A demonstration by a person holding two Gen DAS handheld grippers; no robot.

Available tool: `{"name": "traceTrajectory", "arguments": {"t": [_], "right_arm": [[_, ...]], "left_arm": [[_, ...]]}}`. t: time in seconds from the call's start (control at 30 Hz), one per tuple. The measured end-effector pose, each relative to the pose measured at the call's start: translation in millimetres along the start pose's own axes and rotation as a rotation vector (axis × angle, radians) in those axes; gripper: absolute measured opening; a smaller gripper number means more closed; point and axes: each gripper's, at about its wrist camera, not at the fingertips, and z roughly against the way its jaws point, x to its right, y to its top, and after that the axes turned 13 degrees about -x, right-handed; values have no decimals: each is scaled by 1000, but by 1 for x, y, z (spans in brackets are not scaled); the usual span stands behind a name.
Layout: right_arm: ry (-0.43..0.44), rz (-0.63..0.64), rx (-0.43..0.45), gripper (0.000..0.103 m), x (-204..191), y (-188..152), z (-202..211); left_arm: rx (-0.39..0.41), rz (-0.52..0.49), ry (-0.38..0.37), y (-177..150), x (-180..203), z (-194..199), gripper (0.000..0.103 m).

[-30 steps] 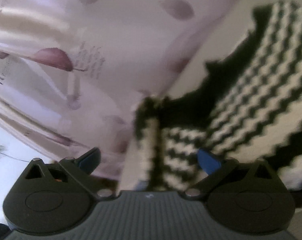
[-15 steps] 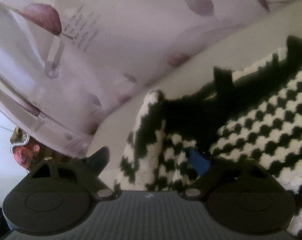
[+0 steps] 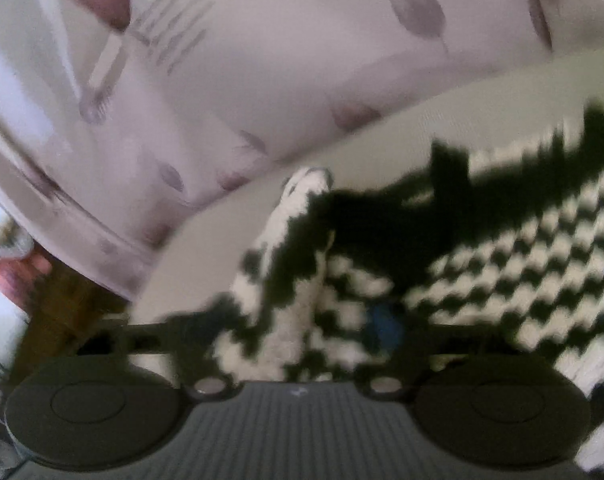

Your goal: Fold small clothes

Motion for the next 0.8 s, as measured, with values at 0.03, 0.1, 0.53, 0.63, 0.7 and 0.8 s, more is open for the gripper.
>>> {"name": "traceTrajectory", "arguments": {"t": [0.03, 0.1, 0.53, 0.63, 0.7, 0.8], "right_arm": [[-41, 44, 12, 36, -4, 0, 1], [-51, 86, 43, 31, -6, -5, 3], [3, 83, 196, 20, -11, 6, 27], [-3, 92, 204, 19, -11, 9, 33], [-7, 97, 217, 19, -8, 13, 39], [-54, 106, 225, 19, 1, 20, 51]], "left_arm": [[-1, -8, 4, -1, 1, 0, 79], [10, -2, 5, -1, 1, 3, 79], [242, 117, 175, -24, -5, 73, 94], [224, 133, 170, -23, -8, 66, 94], [211, 110, 185, -24, -8, 63, 94], [191, 102, 193, -25, -10, 60, 98]]}}
